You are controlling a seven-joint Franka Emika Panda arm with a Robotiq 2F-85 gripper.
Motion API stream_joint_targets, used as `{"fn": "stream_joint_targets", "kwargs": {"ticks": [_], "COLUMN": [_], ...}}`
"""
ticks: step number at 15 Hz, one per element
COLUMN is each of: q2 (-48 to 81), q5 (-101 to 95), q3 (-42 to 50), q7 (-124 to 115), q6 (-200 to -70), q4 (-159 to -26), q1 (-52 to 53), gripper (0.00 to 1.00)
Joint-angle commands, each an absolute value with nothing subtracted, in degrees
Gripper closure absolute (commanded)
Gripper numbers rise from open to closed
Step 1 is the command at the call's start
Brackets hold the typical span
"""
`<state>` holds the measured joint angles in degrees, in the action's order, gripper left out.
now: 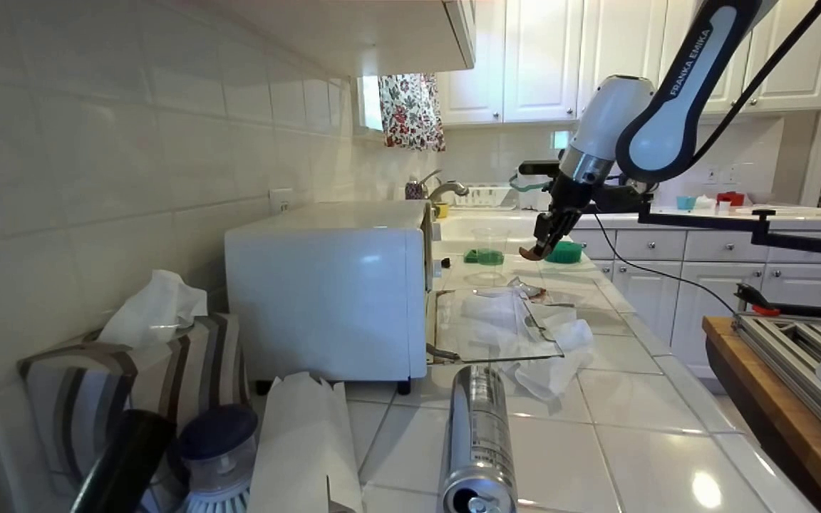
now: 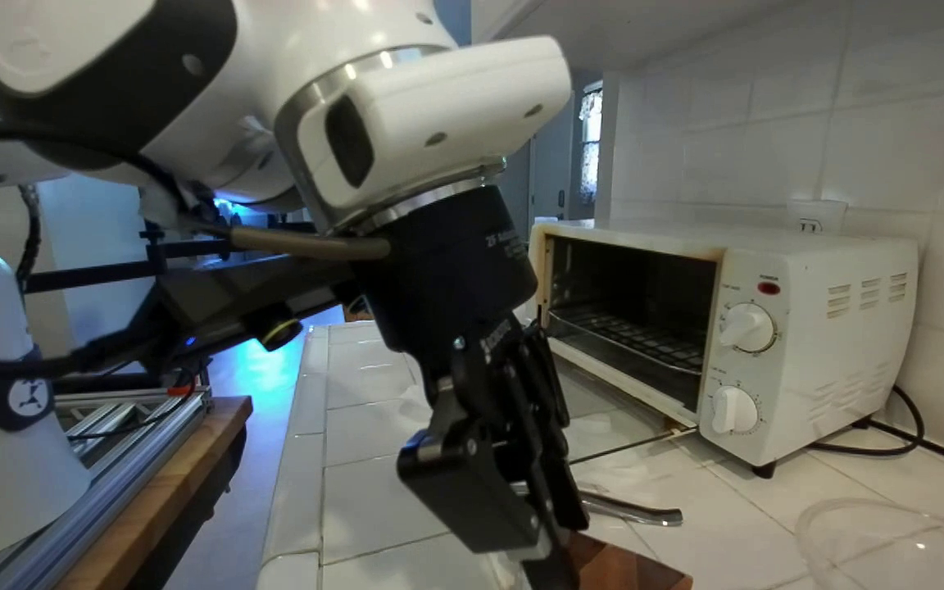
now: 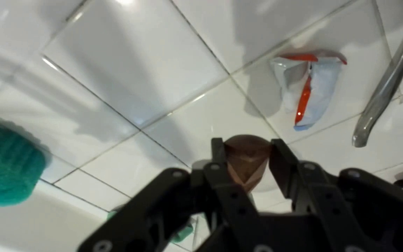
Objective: Take the brown object out of the oven.
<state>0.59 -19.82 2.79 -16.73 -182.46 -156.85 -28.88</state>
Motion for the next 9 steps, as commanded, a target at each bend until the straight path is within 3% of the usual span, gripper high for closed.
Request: {"fn": "stream_joint_targets", "kwargs": {"ticks": [1, 9], "q2": [2.7, 11.9], "q5": [-24.4, -24.2], "q3": [4.6, 14.0], "q7": [-22.8, -22.3], "q6": [-184.0, -190.8], "q4": [-155.9, -152.7], "q1": [-28.8, -19.0], "gripper": [0.88, 0.88]}}
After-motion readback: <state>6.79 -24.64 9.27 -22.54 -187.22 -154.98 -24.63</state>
